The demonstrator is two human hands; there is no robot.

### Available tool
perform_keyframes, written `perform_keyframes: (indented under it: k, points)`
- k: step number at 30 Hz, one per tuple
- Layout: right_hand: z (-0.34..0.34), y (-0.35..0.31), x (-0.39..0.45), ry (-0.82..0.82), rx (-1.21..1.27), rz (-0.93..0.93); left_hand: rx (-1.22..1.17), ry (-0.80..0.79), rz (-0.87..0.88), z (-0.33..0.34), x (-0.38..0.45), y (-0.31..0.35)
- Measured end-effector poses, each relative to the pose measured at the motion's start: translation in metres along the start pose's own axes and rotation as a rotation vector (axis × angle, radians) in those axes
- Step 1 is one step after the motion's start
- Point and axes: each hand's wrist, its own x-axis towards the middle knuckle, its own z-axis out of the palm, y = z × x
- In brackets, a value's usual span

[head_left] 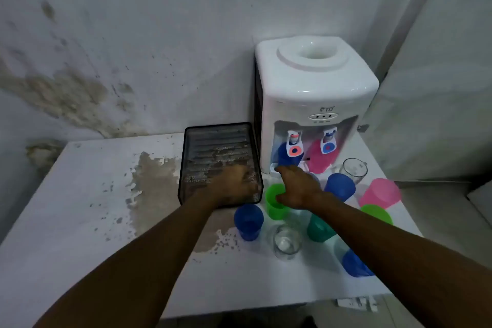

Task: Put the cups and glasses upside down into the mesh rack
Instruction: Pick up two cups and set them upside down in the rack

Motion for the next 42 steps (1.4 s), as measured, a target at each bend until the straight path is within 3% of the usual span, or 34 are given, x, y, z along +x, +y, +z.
perform_keyframes:
  k: [3, 9, 19, 24, 27, 33, 37, 42]
  points:
    - [0.011, 0.001, 0.004, -0.085, -0.230, -0.052, 0.073, -0.143, -0.002, 0.019, 0.001, -0.006]
    - [0.036, 0.009, 0.015, -0.199, -0.371, -0.085, 0.267, -0.369, -0.147, 0.062, 0.004, -0.038]
    - [0.048, 0.008, 0.025, -0.012, -0.259, -0.109, 0.116, -0.098, -0.058, 0.078, 0.008, -0.064]
    - [0.040, -0.004, 0.028, 0.165, 0.232, -0.074, -0.249, 0.126, -0.105, 0.051, 0.010, -0.073]
    - [0.031, -0.016, 0.031, 0.266, 0.453, -0.036, -0.626, 0.248, -0.278, 0.035, 0.011, -0.079]
    - [0.022, -0.045, 0.051, 0.319, 0.813, 0.130, -1.184, 0.544, -0.661, 0.007, 0.016, -0.104]
    - [0.020, -0.061, 0.071, 0.280, 1.124, 0.329, -1.539, 0.354, -0.699, -0.014, 0.021, -0.117]
    - [0.021, -0.081, 0.111, -0.044, 1.726, 0.689, -1.678, 0.160, -0.751, -0.041, 0.042, -0.137]
